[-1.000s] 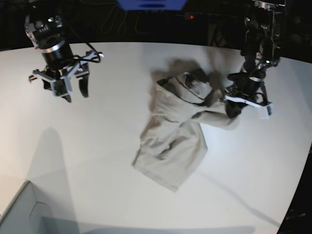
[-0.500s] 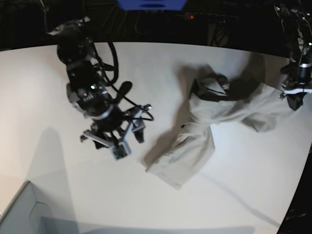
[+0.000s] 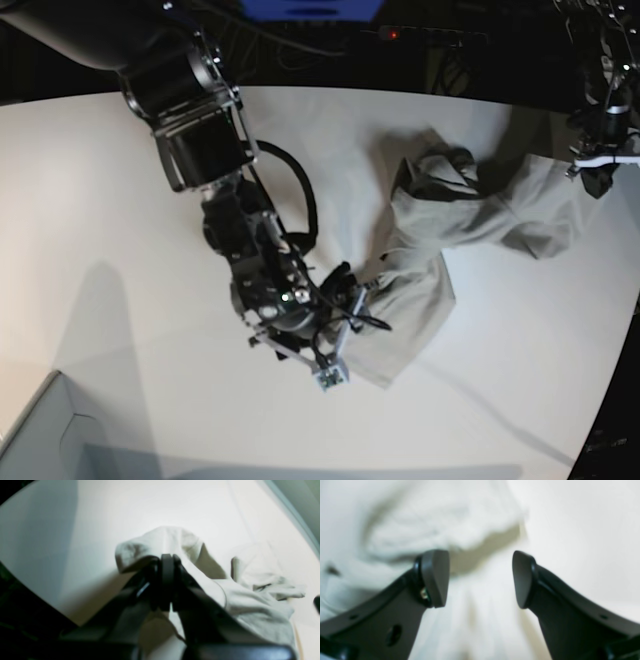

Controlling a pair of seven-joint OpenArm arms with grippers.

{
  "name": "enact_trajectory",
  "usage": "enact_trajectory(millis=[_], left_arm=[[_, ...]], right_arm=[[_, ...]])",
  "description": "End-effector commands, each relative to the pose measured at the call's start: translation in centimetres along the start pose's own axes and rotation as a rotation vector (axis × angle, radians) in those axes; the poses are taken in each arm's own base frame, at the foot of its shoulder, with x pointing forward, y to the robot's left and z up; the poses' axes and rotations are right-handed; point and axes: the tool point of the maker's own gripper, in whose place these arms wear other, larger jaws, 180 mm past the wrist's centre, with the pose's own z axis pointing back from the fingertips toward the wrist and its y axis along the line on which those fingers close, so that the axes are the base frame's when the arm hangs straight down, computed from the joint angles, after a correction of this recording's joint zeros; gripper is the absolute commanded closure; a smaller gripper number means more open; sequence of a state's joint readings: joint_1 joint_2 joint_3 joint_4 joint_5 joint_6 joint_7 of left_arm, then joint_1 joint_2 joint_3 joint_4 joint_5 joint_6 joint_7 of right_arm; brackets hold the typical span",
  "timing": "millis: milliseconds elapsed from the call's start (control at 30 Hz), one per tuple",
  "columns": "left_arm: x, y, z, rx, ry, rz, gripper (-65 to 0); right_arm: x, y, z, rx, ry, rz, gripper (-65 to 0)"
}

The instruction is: Layout the t-shirt on the table in an organized manner, then fold the t-shirt properly

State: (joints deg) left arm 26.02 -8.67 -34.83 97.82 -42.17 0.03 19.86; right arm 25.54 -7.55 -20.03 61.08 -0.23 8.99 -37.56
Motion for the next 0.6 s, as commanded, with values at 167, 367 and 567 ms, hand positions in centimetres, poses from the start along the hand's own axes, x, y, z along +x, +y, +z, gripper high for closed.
enact_trajectory(millis=[167,367,567], left_arm=[[0.2,-0.5,0.3,-0.008,-0.030,0.024,0.0],[-0.1,-0.7,0.3,-0.013,-0.026,0.036,0.0],[-0.4,-0.8,0.4,-0.009,-0.023,0.043,0.0]], right_arm=[[4.2,0.0,0.4,0.002,-0.089,0.012,-40.9],[0.8,0.5,-2.1,0.022,-0.044,-0.007,-43.8],[-1.4,1.1,-3.5,0.036,-0.098,-0.032,-43.7]])
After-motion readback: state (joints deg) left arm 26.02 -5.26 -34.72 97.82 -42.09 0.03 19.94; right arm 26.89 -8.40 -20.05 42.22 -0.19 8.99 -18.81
